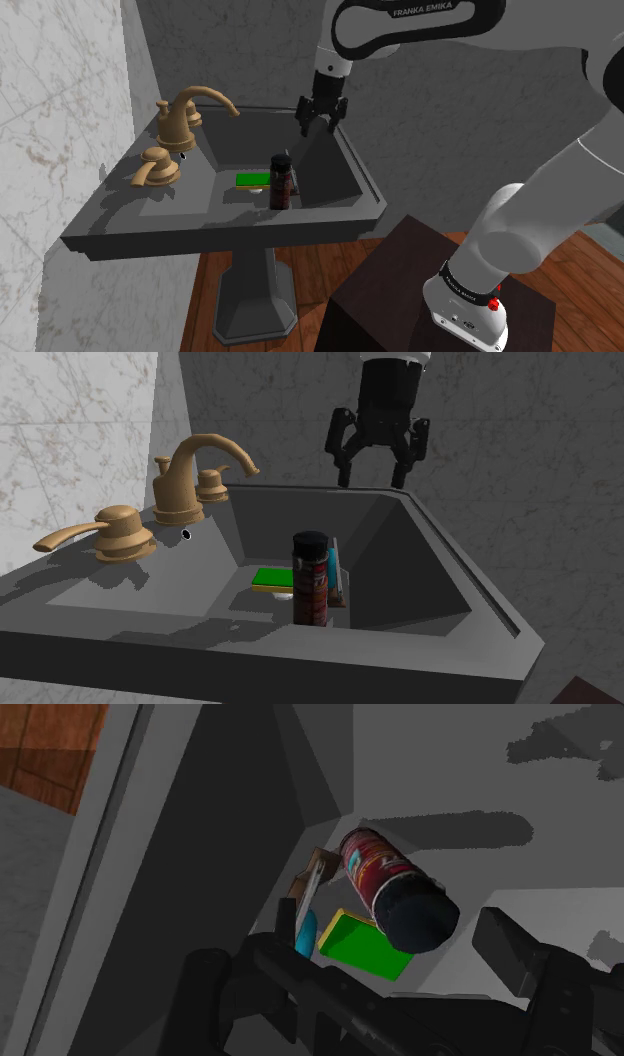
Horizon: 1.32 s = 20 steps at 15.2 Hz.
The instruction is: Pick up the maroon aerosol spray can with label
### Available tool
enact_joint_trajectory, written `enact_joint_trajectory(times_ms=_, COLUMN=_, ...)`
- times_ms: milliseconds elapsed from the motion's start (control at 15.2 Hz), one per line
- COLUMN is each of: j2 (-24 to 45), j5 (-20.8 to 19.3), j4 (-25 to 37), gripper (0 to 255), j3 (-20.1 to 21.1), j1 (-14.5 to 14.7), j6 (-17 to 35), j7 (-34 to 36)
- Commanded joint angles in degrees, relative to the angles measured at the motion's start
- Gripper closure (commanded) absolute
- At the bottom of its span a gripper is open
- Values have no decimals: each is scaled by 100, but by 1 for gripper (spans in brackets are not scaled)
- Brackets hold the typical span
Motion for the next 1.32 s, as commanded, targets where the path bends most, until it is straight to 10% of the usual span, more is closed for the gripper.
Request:
enact_joint_trajectory(times_ms=0, j2=445, j5=-27, j4=234, gripper=0, j3=78, j1=28, j6=113, j7=136)
enact_joint_trajectory(times_ms=594, j2=2436, j5=-257, j4=1681, gripper=0, j3=282, j1=230, j6=242, j7=710)
enact_joint_trajectory(times_ms=1188, j2=2610, j5=-268, j4=1319, gripper=0, j3=277, j1=241, j6=776, j7=678)
enact_joint_trajectory(times_ms=1254, j2=2609, j5=-268, j4=1316, gripper=255, j3=275, j1=238, j6=777, j7=673)
